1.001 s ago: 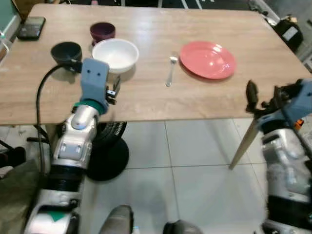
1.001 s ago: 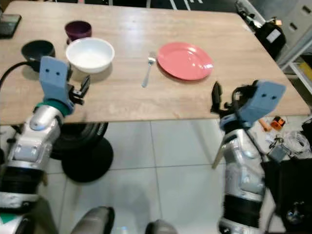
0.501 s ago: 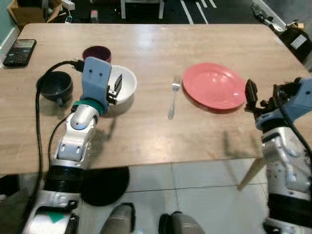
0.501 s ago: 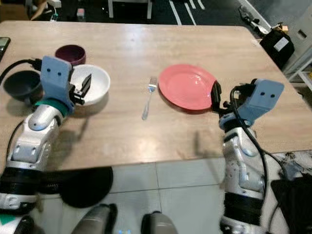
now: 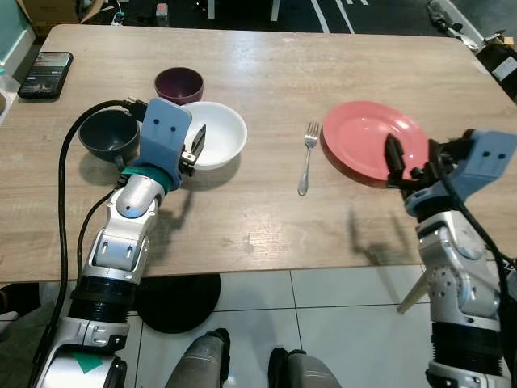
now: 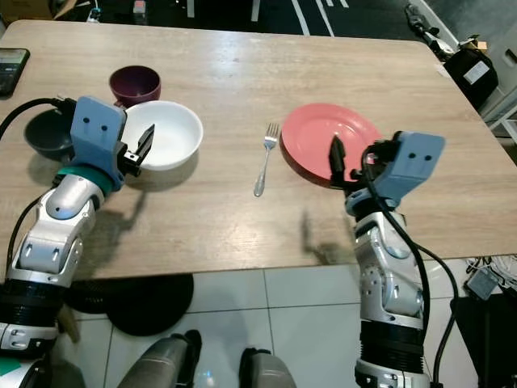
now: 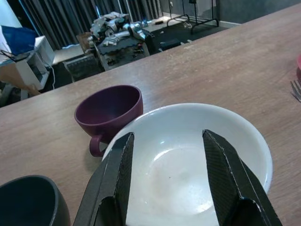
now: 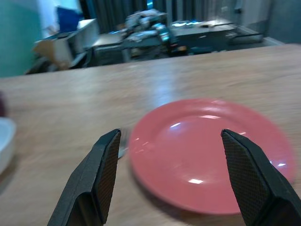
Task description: Setting the table
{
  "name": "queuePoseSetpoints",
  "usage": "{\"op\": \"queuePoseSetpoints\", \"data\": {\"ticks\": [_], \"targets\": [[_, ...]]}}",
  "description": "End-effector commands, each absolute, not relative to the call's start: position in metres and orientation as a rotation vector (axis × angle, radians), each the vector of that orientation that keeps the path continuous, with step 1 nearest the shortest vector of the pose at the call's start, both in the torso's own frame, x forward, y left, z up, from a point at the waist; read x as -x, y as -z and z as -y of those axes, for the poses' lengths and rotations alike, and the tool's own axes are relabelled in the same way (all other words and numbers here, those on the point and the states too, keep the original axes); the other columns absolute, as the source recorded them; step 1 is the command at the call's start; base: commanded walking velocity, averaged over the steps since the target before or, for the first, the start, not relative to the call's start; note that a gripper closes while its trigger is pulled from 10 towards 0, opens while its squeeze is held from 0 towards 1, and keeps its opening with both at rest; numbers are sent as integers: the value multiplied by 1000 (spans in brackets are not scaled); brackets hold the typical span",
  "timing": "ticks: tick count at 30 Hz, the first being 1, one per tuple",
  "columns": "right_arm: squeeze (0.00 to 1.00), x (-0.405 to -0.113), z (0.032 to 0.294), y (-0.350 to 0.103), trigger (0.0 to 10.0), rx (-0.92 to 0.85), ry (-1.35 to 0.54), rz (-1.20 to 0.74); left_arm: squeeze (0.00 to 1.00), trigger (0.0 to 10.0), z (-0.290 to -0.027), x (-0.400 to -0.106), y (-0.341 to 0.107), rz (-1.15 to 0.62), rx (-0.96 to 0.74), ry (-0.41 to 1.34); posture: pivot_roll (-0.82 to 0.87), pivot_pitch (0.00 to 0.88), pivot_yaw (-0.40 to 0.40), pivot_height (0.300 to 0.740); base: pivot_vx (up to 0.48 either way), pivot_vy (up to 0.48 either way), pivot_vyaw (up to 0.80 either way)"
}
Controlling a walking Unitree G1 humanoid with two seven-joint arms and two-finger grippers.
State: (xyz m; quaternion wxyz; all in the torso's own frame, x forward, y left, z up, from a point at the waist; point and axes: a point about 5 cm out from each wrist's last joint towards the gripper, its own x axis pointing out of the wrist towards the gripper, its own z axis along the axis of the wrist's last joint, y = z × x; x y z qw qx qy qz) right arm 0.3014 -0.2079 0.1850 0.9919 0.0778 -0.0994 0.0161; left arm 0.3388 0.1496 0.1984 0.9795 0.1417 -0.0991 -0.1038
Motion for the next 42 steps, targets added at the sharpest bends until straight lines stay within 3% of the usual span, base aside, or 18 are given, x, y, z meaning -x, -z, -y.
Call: {"op": "queuePoseSetpoints", "data": {"ticks": [1,5,11,25,28,33,39,42], "targets": [[0,-299,203,-179,10000,-142,-55,170,0,10000,-151,-337,-194,181,-285,201,148,60,7,740,0,0,0],[0,-299,198,-176,10000,-134,-57,161,0,10000,-153,-339,-192,161,-259,198,148,61,5,740,0,0,0],[0,-301,216,-181,10000,-116,45,184,0,10000,-147,-346,-193,147,-285,310,143,72,4,740,0,0,0],[0,-301,220,-188,10000,-109,52,177,0,10000,-119,-365,-211,147,-283,492,114,168,11,740,0,0,0],[0,-296,215,-188,10000,-111,15,170,0,10000,-116,-355,-211,144,-281,533,113,185,14,740,0,0,0],[0,-295,215,-186,10000,-126,21,164,0,10000,-115,-338,-210,198,-423,588,123,192,6,740,0,0,0],[0,-298,203,-187,10000,-154,-35,167,0,10000,-126,-324,-208,198,-385,526,156,182,-4,740,0,0,0],[0,-302,183,-192,10000,-169,-144,174,0,10000,-135,-316,-203,180,-359,438,177,174,-12,740,0,0,0]]}}
